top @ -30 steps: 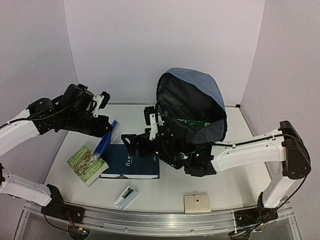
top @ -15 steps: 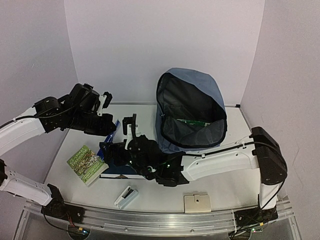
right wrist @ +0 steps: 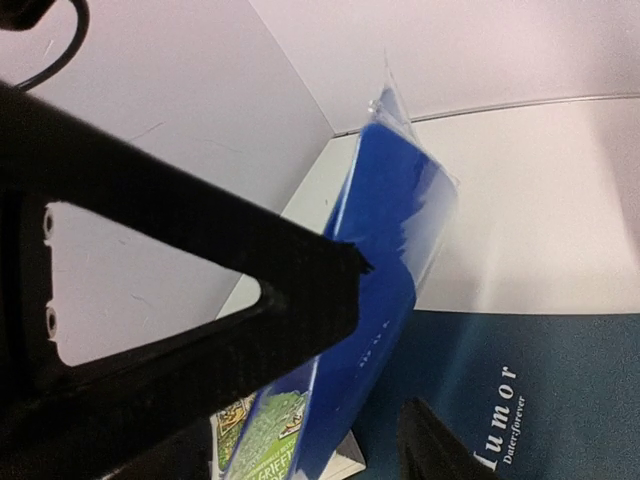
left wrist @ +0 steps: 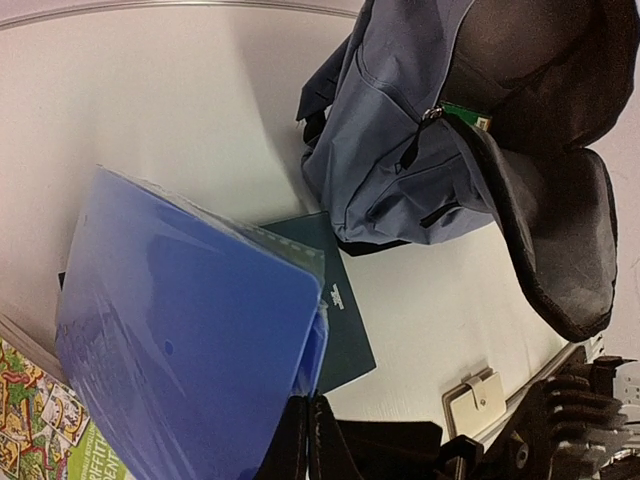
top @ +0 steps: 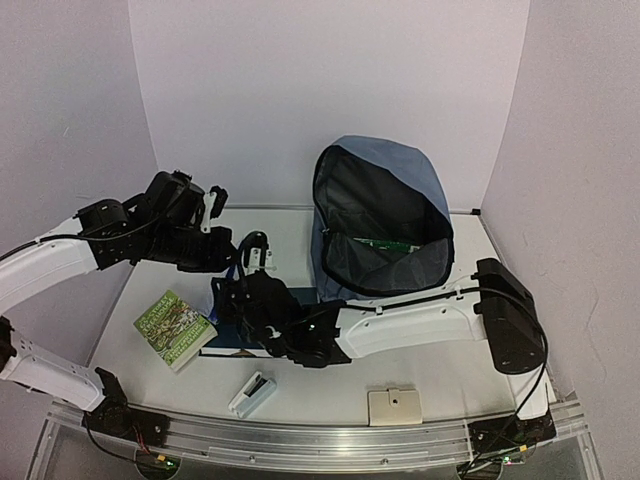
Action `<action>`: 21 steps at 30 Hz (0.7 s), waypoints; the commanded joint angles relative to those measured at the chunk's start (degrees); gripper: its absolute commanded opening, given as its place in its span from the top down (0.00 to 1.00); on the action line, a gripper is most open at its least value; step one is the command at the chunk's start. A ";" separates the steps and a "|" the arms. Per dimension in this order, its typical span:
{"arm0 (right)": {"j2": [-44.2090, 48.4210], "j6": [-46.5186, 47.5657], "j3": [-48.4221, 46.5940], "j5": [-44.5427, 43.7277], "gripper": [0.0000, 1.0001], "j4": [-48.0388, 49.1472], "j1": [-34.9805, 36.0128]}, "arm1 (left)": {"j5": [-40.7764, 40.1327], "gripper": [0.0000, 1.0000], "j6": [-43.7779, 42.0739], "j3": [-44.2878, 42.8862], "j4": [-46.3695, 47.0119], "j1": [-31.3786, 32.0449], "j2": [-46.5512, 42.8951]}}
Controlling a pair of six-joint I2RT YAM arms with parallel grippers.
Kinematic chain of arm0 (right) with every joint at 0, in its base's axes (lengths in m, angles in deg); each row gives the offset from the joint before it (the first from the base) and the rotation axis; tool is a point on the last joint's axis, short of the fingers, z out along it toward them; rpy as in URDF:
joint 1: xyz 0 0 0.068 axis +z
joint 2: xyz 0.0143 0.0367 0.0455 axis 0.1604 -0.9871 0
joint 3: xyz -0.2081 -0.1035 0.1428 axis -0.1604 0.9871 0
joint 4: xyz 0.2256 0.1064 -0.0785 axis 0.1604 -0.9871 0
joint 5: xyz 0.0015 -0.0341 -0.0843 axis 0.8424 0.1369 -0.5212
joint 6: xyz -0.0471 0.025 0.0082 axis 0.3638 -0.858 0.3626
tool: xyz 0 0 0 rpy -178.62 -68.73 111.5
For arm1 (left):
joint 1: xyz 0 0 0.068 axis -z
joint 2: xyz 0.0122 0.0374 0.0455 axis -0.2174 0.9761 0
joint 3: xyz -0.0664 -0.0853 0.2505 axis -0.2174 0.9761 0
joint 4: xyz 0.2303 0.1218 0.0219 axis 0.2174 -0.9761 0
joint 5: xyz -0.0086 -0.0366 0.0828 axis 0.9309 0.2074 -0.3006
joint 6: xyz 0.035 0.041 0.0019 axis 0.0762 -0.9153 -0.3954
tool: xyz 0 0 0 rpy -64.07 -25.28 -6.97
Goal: Pack the student bag
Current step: Pick up the files from the center of the board.
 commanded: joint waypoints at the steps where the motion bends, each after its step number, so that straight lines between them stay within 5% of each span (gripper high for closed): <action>1: 0.86 -2.02 0.93 -3.34 0.70 -1.00 -0.04 | 0.35 0.98 1.31 0.08 3.41 0.27 -0.52; 5: 3.73 0.10 4.71 -3.81 0.99 2.81 -0.03 | 1.22 0.79 1.10 0.43 3.49 0.18 -1.39; 8: 7.38 3.95 8.80 -3.34 1.00 7.57 -0.04 | 1.61 0.44 0.76 0.75 2.86 0.18 -2.58; 13: 15.19 11.92 13.81 -2.30 1.00 10.09 -0.09 | 1.02 0.07 -3.17 0.08 0.42 0.18 -6.88; 21: 28.45 25.03 15.28 3.52 1.00 3.88 -1.04 | 3.00 0.00 -11.28 -3.74 -2.13 -2.60 -11.14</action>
